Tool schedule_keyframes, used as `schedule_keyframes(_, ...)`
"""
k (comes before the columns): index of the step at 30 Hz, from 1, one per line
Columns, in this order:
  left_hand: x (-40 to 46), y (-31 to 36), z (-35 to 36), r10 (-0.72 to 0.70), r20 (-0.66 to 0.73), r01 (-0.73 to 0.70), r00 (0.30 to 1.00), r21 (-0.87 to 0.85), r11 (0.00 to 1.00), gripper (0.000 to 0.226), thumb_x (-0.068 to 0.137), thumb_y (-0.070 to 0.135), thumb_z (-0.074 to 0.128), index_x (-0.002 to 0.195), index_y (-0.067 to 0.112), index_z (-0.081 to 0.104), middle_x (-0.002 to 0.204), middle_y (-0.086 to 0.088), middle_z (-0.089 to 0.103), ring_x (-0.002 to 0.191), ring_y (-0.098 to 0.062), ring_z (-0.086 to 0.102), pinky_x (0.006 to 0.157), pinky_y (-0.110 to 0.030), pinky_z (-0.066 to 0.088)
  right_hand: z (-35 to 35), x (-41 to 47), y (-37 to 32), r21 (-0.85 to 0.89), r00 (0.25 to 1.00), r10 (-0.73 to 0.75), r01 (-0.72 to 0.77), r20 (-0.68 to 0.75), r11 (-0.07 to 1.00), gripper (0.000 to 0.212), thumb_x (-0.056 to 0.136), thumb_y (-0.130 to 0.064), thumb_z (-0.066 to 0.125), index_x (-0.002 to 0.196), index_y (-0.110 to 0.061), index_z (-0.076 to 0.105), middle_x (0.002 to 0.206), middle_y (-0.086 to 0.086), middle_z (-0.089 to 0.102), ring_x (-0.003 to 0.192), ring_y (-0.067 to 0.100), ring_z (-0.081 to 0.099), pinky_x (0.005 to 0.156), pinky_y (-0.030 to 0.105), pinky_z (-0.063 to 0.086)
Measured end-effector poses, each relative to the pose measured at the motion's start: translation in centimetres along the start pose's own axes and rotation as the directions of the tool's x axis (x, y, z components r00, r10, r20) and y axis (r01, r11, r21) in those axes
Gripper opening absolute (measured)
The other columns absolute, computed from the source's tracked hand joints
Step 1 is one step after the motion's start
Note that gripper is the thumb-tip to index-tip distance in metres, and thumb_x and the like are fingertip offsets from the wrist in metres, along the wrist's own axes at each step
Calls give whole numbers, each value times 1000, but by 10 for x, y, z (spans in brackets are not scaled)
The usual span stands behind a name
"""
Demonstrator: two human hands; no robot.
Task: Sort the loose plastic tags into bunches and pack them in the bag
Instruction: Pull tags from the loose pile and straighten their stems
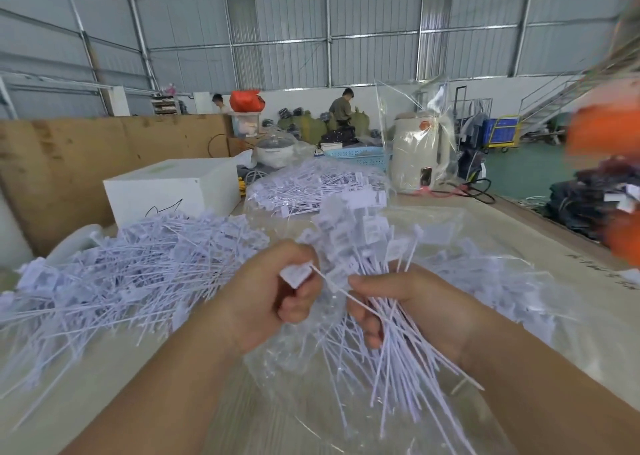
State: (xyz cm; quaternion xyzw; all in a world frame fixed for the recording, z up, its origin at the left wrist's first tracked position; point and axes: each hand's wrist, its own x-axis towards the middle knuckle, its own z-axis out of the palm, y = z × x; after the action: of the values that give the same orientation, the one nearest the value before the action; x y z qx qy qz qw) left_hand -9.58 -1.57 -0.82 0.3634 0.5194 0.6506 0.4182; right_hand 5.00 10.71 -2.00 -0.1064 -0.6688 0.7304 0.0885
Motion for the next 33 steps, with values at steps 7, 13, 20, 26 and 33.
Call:
schedule_keyframes(7, 13, -14, 0, 199, -163, -152, 966, 262, 953, 29, 86, 23, 61, 57, 21, 55, 57, 0, 47, 40, -11, 35, 39, -16, 26, 4, -8, -6, -79, 1000, -30, 29, -9, 996, 7, 81, -6, 67, 74, -6, 69, 65, 11, 62, 44, 19, 51, 49, 28, 49)
schedule_keyframes(13, 17, -25, -15, 123, -103, -26, 987, 652, 758, 25, 70, 55, 55, 92, 45, 61, 83, 16, 65, 60, -1, 54, 54, -22, 41, -12, -7, -12, -234, 918, -334, 283, -216, 930, 44, 88, 4, 59, 47, -14, 58, 42, 3, 45, 34, 18, 37, 41, 29, 39)
schedule_keyframes(20, 12, -26, -16, 361, -120, -6, 925, 945, 327, 22, 79, 35, 62, 60, 29, 54, 56, 14, 58, 49, 1, 52, 44, -21, 34, -24, -17, -13, -506, 990, -112, 138, 82, 851, 28, 77, -22, 66, 70, 5, 63, 43, 15, 44, 42, 23, 42, 59, 22, 46)
schedule_keyframes(26, 15, -10, -25, 531, -333, -120, 779, 752, 649, 17, 89, 21, 56, 76, 24, 66, 73, -2, 67, 62, -22, 62, 61, -36, 52, -28, -19, -15, -751, 999, 6, -31, -36, 659, 28, 84, -18, 67, 71, -42, 66, 59, -1, 61, 54, 17, 53, 75, 44, 52)
schedule_keyframes(33, 9, -12, -4, 565, -290, -257, 772, 670, 696, 22, 98, 26, 48, 83, 32, 63, 61, 5, 59, 48, -8, 51, 50, -29, 44, -7, -9, 1, -884, 993, 106, -96, -53, 457, 42, 89, -26, 61, 128, -37, 51, 124, -11, 60, 110, 12, 59, 96, 40, 48)
